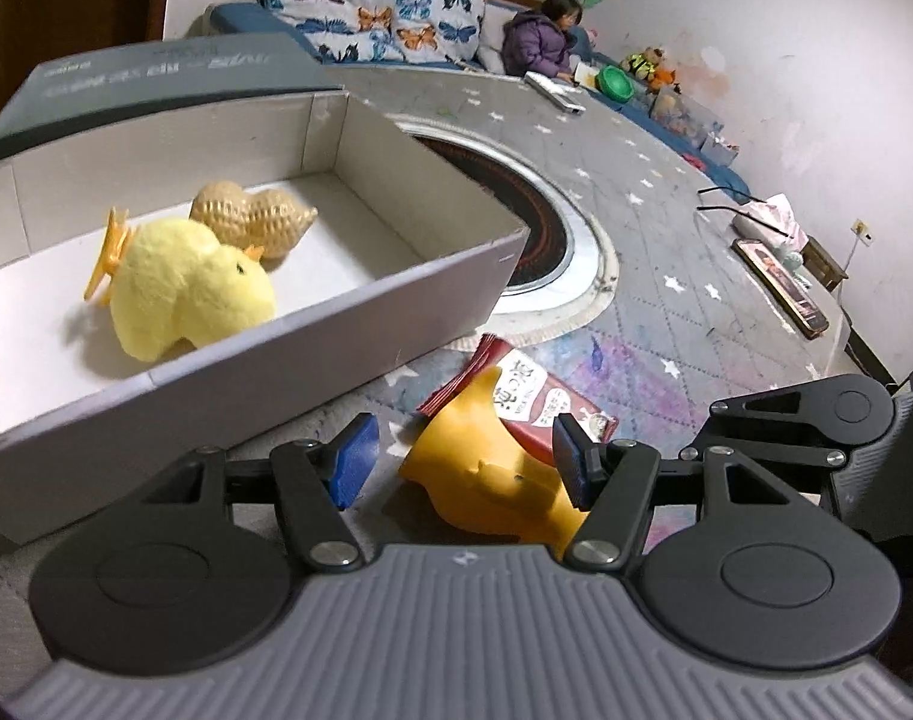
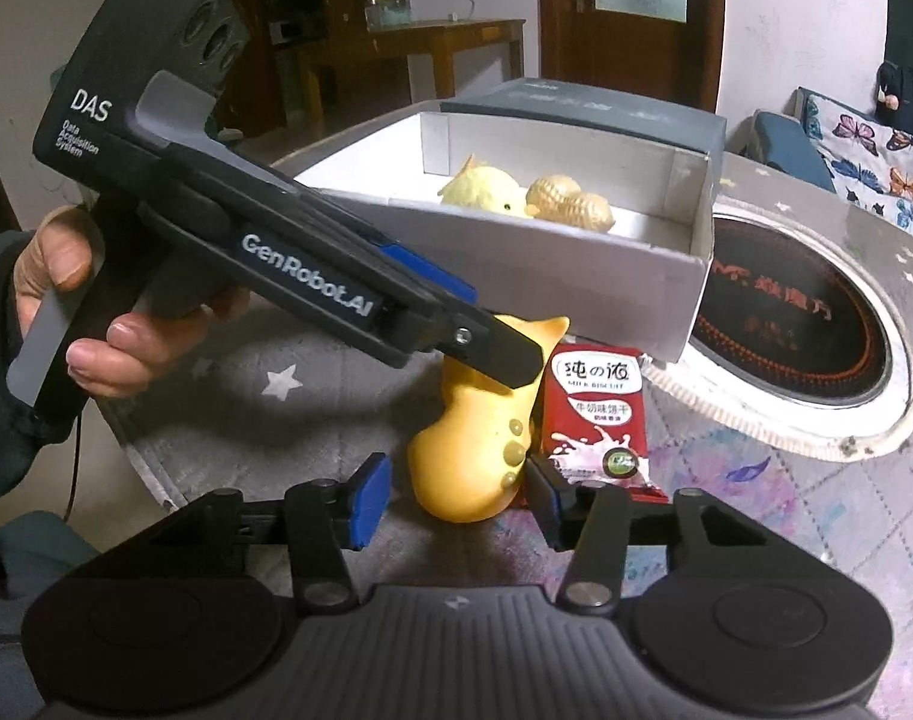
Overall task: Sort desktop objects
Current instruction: 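Grasp the orange duck toy with the right gripper and lift it, then lower the duck toy into the box beside the chick and release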
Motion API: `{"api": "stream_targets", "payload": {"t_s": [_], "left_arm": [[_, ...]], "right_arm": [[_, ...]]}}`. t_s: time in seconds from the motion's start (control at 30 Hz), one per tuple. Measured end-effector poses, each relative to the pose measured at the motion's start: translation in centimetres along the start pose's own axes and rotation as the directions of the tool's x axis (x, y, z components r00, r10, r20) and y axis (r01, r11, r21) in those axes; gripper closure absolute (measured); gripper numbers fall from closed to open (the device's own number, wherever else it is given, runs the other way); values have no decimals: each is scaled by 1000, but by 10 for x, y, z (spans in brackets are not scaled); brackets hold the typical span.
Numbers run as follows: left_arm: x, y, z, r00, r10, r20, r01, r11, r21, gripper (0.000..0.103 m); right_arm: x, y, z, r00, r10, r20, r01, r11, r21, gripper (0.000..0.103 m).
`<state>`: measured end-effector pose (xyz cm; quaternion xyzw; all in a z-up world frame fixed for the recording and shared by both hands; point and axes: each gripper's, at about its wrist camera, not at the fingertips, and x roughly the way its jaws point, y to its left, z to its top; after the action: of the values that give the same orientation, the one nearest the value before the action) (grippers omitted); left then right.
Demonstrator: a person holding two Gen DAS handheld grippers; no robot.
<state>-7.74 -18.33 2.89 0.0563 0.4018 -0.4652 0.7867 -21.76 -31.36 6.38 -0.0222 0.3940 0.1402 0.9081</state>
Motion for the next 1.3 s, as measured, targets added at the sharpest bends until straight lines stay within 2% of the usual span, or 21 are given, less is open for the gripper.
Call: {"api": "stream_targets", "payload": {"t_s": [0.1,0.33,0.57,0.77,0.97,1.1,1.3], "left_arm": [[5,1,-2,1000,-5,-10,5,1000,-6,40],[-1,-3,-4,1000,-10,-7,10,1000,-4,45],[-26,-12,6,999,5,54,-6,1000,2,46],[-52,-12,42,987,45,156,-49,998,26,46],[-49,5,86,970,104,221,-112,994,22,46],[-34,22,107,967,134,215,-137,991,0,45],[-5,48,112,975,147,165,-141,989,-51,45]], "right_arm": [[3,2,-2,1000,-7,-6,7,1000,-12,60],[1,2,-4,1000,2,-3,-2,1000,1,61],[-15,7,3,1000,21,23,-21,1000,-9,61],[-34,6,32,996,9,94,-3,998,-64,61],[-34,-5,78,985,-22,173,44,991,-128,61],[-16,-20,104,984,-26,178,49,990,-129,61],[26,-42,127,992,-17,124,32,992,-121,61]]}}
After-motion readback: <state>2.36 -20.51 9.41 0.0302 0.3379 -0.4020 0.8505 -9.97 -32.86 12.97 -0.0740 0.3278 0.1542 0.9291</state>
